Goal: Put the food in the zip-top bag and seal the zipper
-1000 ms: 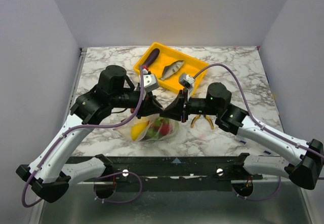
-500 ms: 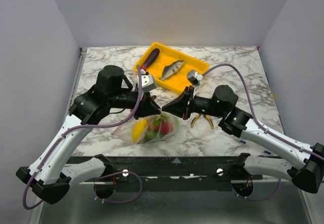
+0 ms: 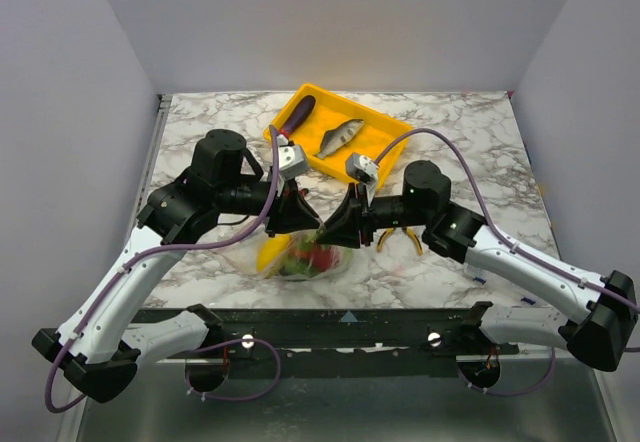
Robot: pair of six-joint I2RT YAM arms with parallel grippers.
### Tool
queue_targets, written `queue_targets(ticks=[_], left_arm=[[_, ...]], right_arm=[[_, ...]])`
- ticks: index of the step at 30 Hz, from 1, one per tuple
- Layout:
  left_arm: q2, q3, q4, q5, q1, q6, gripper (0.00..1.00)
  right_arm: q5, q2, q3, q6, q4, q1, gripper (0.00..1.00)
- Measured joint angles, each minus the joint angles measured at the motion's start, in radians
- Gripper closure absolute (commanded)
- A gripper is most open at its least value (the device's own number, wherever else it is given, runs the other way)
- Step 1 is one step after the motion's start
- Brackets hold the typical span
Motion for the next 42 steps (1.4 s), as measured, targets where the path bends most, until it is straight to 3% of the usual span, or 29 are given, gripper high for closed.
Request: queue_targets(ticks=[1,2,4,6,8,12,16,21,26,31,32,36,38,42], left_arm=[[0.0,-0.001,-0.001,0.003,0.0,-0.001,0.92],[-0.001,-0.002,-0.002,0.003,0.0,-0.001,0.78],[-0.007,-0.007,-0.005,0.002,0.0,0.0,0.54],[-0.026,-0.026,0.0,-0.007,0.0,-0.001,0.4],[-0.051,-0.052,0.014,-0.028,0.0,-0.003,0.33],[-0.092,-0.088,0.015,-0.048,0.0,0.007,0.31],[-0.105,-0.105,0.016,-0.056,0.005,0.018,0.36],[-0.102,-0.106,0.013,-0.061,0.021,0.032,0.58],[-0.1,-0.106,-0.01,-0.064,0.033,0.049,0.59],[-0.099,-0.106,-0.023,-0.063,0.035,0.054,1.0],[-0.099,-0.106,-0.024,-0.061,0.034,0.058,1.0],[-0.099,-0.106,-0.021,-0.054,0.035,0.063,1.0],[-0.1,-0.106,-0.022,-0.052,0.035,0.063,1.0],[-0.106,-0.106,-0.021,-0.044,0.035,0.064,1.0]], right_arm=[[-0.011,0.01,0.003,0.005,0.008,0.0,0.98],[-0.019,0.023,0.007,0.01,0.018,0.0,1.0],[-0.032,0.05,0.017,0.021,0.034,-0.002,1.0],[-0.042,0.063,0.018,0.026,0.044,-0.002,1.0],[-0.046,0.063,0.018,0.025,0.045,-0.002,1.0],[-0.046,0.048,0.018,0.016,0.038,-0.002,1.0],[-0.047,0.042,0.018,0.005,0.03,-0.002,1.0],[-0.052,0.042,0.018,-0.005,0.022,-0.002,1.0],[-0.054,0.04,0.018,-0.015,0.015,-0.002,1.0],[-0.053,0.035,0.019,-0.021,0.002,-0.002,1.0],[-0.052,0.034,0.021,-0.021,-0.006,-0.002,0.95],[-0.003,0.034,0.08,-0.027,-0.103,-0.002,0.51],[0.04,0.036,0.141,-0.021,-0.163,-0.002,0.43],[0.098,0.04,0.286,-0.019,-0.284,-0.002,0.42]])
